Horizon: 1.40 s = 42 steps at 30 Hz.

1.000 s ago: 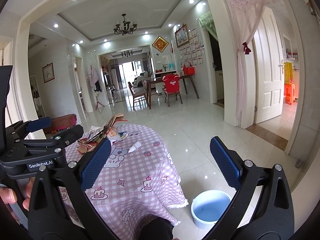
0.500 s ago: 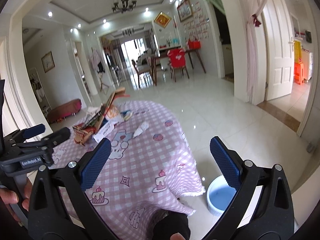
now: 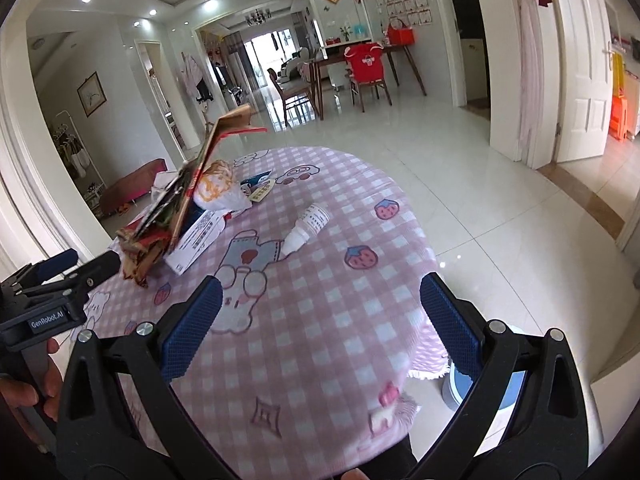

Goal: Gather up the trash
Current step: 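Grasp the folded newspaper with the left tool while the right tool grasps the broccoli-print cardboard box, then carry both items over the blue bucket and open both tools to drop them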

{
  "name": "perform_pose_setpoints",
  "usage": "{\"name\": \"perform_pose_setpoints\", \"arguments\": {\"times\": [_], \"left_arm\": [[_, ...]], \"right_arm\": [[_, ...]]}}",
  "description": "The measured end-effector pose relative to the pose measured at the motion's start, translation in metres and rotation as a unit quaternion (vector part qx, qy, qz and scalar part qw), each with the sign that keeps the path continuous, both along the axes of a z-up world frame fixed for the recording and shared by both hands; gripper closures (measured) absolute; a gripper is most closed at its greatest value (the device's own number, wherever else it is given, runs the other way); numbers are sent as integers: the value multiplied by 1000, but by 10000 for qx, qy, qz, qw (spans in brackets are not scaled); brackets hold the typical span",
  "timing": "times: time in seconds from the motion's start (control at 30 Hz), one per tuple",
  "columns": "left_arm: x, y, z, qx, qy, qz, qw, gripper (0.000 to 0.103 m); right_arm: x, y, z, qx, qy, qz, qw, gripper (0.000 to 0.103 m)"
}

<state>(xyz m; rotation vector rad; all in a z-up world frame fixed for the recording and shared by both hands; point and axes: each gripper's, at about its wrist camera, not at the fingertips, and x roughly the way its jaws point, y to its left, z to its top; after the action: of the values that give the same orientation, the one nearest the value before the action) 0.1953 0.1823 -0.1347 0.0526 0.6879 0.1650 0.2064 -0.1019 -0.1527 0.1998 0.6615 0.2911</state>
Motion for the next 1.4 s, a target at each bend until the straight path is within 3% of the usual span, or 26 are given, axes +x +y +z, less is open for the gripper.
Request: {"name": "perform_pose_setpoints", "arguments": {"times": [0.17, 0.3, 0.53, 0.57, 0.6, 0.7, 0.8, 0.97, 1.03, 1.13, 1.2, 1.27, 1.33, 1.4], "left_arm": [[28, 11, -3, 448, 57, 61, 9990, 6], [53, 16, -12, 520, 238, -59, 9983, 23], [90, 13, -26, 938, 459, -185, 9944, 40], [95, 12, -27, 1029, 494, -198, 9933, 48], [98, 12, -29, 1031, 518, -218, 9931, 61], [103, 15, -27, 1003, 476, -230, 9936, 78], [98, 25, -18, 772, 269, -186, 9965, 90], [88, 47, -7, 461, 50, -11, 9989, 95], [87, 52, -5, 378, 5, -1, 9993, 96], [81, 62, 0, 269, -114, 72, 9995, 97], [78, 70, 3, 144, -200, 130, 9996, 97], [76, 74, 7, 139, -293, 223, 9992, 97], [74, 78, 13, 101, -385, 274, 9988, 97], [69, 82, 17, 50, -477, 310, 9984, 97]], "right_arm": [[27, 15, 0, 110, -16, 48, 9999, 6], [48, 28, 3, 252, 1, 52, 9997, 6], [80, 51, 13, 475, -102, 245, 9985, 6], [84, 54, 15, 542, -99, 283, 9981, 6], [89, 58, 16, 605, -100, 324, 9976, 6], [103, 70, 20, 773, -111, 485, 9958, 6], [119, 84, 23, 1029, 23, 752, 9918, 6], [161, 122, 16, 1203, 613, 1266, 9827, 8], [175, 134, 10, 1351, 874, 1441, 9764, 19], [187, 147, 6, 1143, 1049, 1486, 9767, 21], [198, 156, 1, 1057, 1242, 1568, 9741, 31], [205, 162, -3, 994, 1344, 1600, 9729, 66], [206, 162, -1, 993, 1315, 1635, 9727, 70], [203, 163, 6, 1017, 1202, 1717, 9725, 90]]}}
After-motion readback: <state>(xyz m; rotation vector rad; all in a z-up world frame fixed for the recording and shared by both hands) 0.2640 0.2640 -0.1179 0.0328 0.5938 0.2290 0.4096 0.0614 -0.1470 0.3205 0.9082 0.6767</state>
